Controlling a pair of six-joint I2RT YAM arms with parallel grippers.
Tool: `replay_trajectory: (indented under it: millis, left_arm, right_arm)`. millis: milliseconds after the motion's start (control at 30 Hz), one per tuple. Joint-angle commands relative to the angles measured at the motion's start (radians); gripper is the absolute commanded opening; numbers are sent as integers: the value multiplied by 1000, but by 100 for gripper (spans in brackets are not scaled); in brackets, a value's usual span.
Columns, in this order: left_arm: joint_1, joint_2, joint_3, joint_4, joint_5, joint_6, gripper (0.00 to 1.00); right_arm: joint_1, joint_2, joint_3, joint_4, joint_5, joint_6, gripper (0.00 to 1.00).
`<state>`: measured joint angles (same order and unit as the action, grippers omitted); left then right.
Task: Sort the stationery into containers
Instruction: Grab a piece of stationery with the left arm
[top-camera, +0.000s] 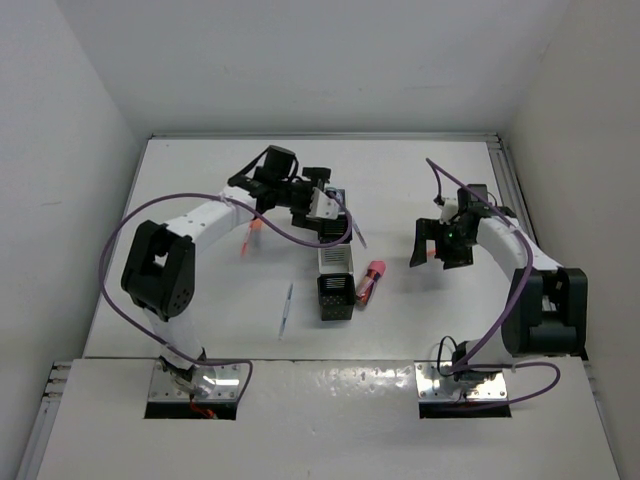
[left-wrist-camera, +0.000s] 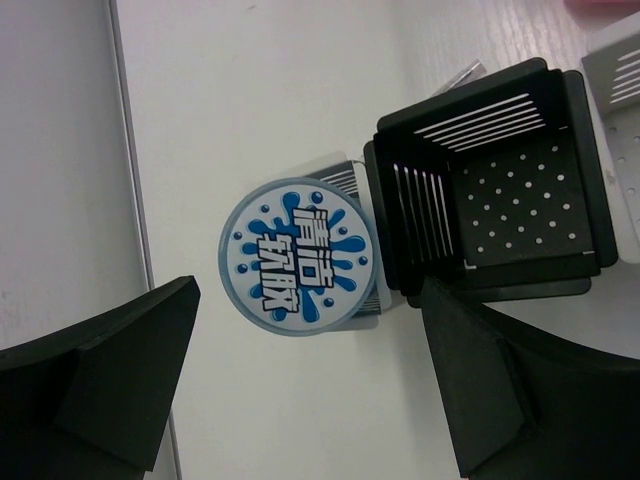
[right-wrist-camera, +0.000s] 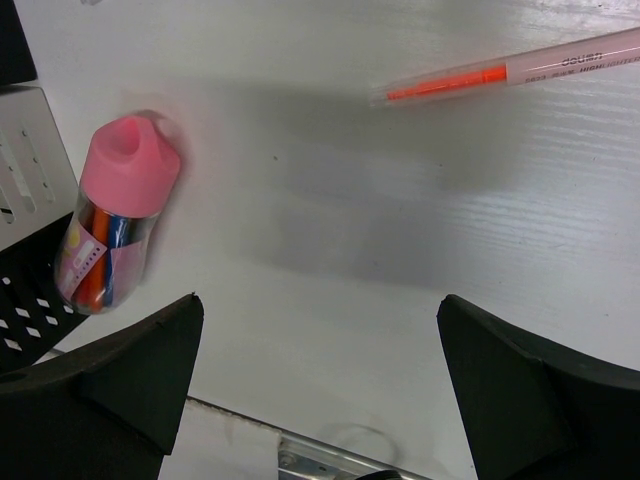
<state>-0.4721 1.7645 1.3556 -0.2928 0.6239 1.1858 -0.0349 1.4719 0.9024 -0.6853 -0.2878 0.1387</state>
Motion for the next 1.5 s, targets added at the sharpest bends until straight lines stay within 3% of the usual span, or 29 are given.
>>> replay_trajectory:
  millis: [0,733,800,900,933,1033,1467]
  left_arm:
    - [-16,18,62,38,28,15,100]
    - [-31,124,158,-6,14,31,96]
    - [-31,125,162,-12,14,31,92]
    - [-31,128,165,-23,14,35,80]
    - [-31,128,166,-28,16,35,71]
    - [-31,130,172,-48,14,47,62]
    - [-39,85,171,-28,-42,29,38]
  right_arm:
    - [0,10,41,13,6,4,99]
    - [-33,36,29,27,-1,-5,99]
    - [-34,37,29,27,-4,-5,99]
    - [-34,38,30,30,-4,-4,99]
    - [-34,39,29,30,-2,-4,99]
    - [-36,39,30,30,-4,-4,98]
    - [-36,39,47,24,-13,9,98]
